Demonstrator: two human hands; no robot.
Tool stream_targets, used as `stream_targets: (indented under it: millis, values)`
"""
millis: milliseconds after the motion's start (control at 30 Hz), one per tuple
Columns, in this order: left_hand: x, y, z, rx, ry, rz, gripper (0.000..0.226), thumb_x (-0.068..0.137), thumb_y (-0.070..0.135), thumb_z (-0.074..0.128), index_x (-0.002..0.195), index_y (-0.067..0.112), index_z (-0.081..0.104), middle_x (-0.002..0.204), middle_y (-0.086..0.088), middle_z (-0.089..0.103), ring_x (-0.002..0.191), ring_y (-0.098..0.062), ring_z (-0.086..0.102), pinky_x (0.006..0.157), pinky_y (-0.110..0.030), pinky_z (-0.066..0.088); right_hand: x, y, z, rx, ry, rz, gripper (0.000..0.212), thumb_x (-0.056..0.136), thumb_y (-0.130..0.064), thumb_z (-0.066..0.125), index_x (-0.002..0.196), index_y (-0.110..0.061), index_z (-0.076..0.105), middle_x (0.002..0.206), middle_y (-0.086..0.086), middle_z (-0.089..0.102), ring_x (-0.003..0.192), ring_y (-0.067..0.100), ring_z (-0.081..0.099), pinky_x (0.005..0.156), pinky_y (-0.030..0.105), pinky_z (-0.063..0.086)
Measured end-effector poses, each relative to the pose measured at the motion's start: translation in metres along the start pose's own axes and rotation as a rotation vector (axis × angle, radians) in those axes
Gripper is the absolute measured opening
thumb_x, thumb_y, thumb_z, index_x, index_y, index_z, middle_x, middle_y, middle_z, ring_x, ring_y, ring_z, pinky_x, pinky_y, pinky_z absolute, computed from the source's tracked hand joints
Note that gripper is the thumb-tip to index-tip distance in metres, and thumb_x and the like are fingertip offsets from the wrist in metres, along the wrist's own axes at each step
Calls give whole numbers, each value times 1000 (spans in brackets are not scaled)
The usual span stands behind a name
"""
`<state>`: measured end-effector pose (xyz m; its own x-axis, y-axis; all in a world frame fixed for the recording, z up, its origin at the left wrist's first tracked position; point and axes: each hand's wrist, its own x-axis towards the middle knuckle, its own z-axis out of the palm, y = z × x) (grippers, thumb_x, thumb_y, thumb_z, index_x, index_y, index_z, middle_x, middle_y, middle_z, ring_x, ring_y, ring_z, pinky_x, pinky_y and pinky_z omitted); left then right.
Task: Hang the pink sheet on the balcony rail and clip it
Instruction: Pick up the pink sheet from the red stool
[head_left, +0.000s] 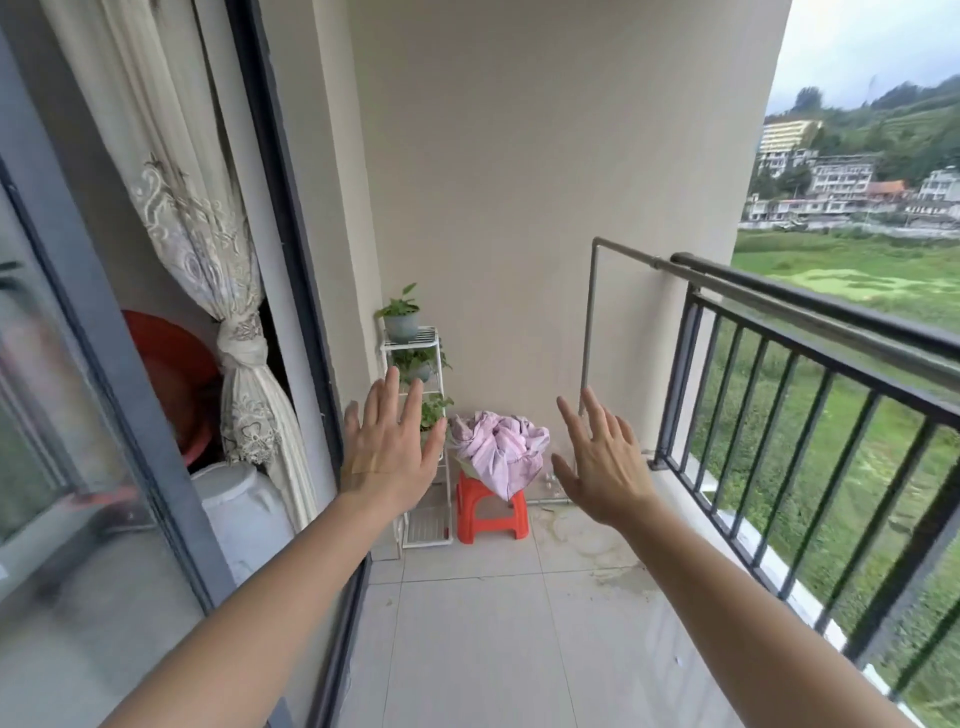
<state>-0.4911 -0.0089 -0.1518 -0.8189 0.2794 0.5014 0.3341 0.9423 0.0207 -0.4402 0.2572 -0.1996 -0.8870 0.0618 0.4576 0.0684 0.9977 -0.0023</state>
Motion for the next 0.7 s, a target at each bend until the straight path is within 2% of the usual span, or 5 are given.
stream_targets:
  millis: [200, 467, 700]
  values:
    - [95, 21, 122, -20, -80, 38, 66, 96, 55, 21, 149, 18, 33, 159, -12, 20, 140, -30, 31, 111, -51, 26, 91, 69, 87, -9, -8, 79, 72, 95, -49, 46, 156, -17, 23, 160, 21, 22, 136, 36, 43, 108, 45, 35]
    - [275, 46, 260, 13, -233, 6, 65, 98, 55, 20, 153, 23, 18, 163, -8, 2, 147, -26, 14, 117, -50, 17, 262, 167, 200, 65, -156, 188, 76, 96, -47, 44, 158, -18, 10, 163, 18, 11, 140, 35, 35, 110, 43, 32]
    - [392, 31, 339, -13, -288, -16, 67, 95, 59, 15, 153, 24, 15, 163, -6, -1, 148, -26, 13, 118, -49, 16, 412, 218, 268, 82, -235, 188, 75, 95, -46, 47, 156, -19, 12, 161, 16, 17, 140, 35, 36, 110, 45, 36]
